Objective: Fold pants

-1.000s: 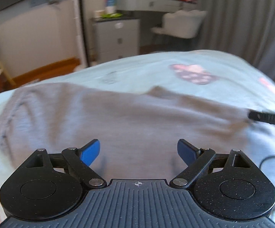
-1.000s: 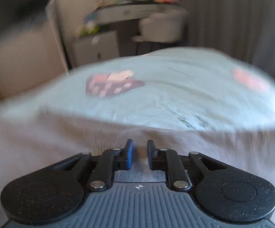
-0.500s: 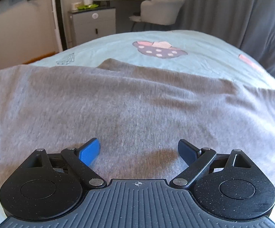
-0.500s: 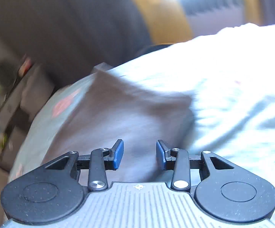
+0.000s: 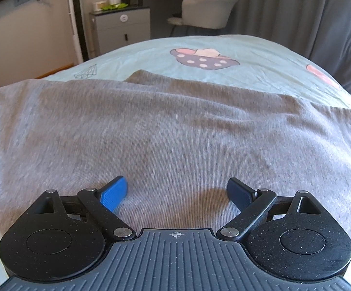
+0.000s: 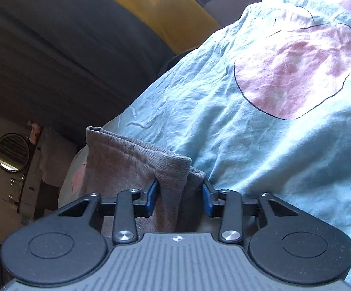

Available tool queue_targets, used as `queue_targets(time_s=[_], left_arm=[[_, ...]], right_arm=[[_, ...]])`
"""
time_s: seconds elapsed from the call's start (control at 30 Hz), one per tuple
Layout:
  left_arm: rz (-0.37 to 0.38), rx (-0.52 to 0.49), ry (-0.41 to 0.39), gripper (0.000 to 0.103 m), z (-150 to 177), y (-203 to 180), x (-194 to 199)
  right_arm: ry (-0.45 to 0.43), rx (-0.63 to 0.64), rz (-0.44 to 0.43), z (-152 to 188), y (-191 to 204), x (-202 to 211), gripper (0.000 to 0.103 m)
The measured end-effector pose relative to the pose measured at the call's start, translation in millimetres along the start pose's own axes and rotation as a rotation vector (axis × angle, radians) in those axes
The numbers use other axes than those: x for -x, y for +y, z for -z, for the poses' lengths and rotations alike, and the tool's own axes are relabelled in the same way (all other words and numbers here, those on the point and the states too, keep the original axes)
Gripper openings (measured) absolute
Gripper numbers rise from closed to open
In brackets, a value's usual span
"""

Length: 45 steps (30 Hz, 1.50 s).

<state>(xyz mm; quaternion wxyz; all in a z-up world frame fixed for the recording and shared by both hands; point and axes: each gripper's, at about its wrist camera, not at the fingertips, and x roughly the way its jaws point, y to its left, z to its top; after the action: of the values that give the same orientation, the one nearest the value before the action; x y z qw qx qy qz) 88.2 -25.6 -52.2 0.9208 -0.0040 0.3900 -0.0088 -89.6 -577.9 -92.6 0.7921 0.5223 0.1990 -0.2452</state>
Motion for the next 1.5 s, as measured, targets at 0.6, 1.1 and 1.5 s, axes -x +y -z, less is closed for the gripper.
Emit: queue_targets(time_s=[0.6,1.1,1.5], left_arm=[[0.072,0.029,-0.016,0.095,0,1,3],[0.135,0.06,-0.03,0.095,1,9,12],[0.21,0.069,-0.03,0.095,1,12,14]], right_arm=[[-0.075,0.312,0.088,15,75,-3,0.014],[0.072,1.362,-0.311,252,268,36,0.013],[0.337,1.352,-0.366,305,257,39,0.058]])
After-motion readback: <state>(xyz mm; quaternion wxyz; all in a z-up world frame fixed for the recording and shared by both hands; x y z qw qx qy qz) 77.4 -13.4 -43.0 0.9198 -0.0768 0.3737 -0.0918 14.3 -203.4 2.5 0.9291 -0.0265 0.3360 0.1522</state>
